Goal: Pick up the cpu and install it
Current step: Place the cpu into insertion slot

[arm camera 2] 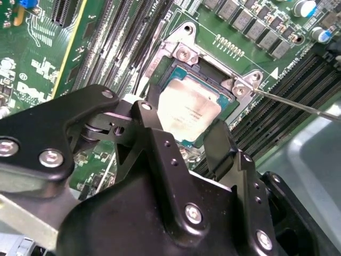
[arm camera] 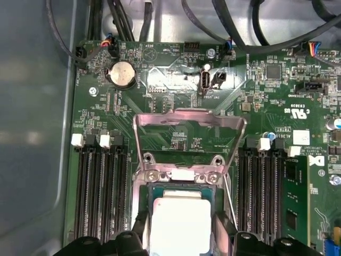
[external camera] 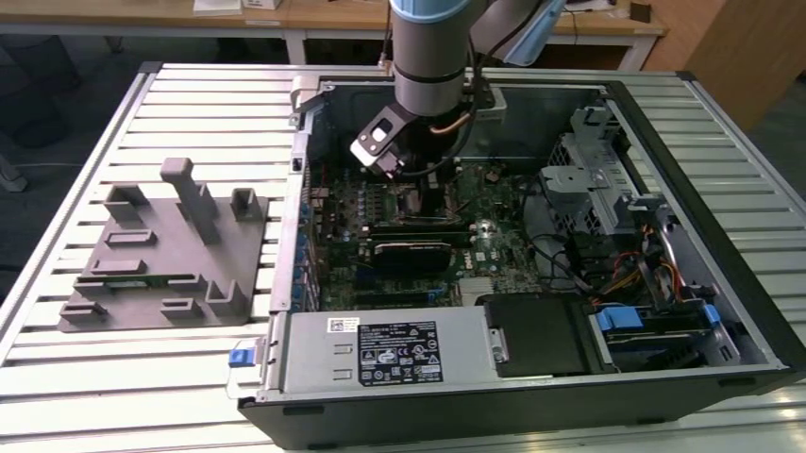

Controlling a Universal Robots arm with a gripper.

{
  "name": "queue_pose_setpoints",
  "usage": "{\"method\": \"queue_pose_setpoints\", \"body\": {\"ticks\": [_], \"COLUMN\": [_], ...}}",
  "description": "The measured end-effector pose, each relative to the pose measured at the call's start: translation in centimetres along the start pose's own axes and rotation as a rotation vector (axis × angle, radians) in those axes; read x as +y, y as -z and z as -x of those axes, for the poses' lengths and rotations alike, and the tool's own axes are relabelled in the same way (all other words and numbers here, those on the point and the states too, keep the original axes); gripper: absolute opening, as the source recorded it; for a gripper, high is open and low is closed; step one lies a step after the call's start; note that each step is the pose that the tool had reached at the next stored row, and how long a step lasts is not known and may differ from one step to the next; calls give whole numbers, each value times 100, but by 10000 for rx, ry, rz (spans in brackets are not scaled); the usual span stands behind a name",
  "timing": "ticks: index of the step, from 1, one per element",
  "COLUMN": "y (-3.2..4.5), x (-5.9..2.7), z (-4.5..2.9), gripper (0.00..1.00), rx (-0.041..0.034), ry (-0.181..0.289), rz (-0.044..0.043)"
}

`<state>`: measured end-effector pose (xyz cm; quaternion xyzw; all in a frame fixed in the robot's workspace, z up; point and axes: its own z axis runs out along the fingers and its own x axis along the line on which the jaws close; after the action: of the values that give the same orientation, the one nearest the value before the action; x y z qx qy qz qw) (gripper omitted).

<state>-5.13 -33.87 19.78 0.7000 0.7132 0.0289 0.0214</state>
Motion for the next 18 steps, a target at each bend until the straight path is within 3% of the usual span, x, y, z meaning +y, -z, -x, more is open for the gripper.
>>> {"method": "queue_pose_setpoints", "body": {"ticks": [4,6,10,15,18], "y": [33,43,65,99,112], "x": [3,4,6,10,11], "z": [0,-1,-1,-1,-1], "gripper": [58,46,35,11,11], "rx": [1,1,1,2,3], "ry": [0,0,0,-1,-1], "rz": [-5,-10,-21,-41,-53]}}
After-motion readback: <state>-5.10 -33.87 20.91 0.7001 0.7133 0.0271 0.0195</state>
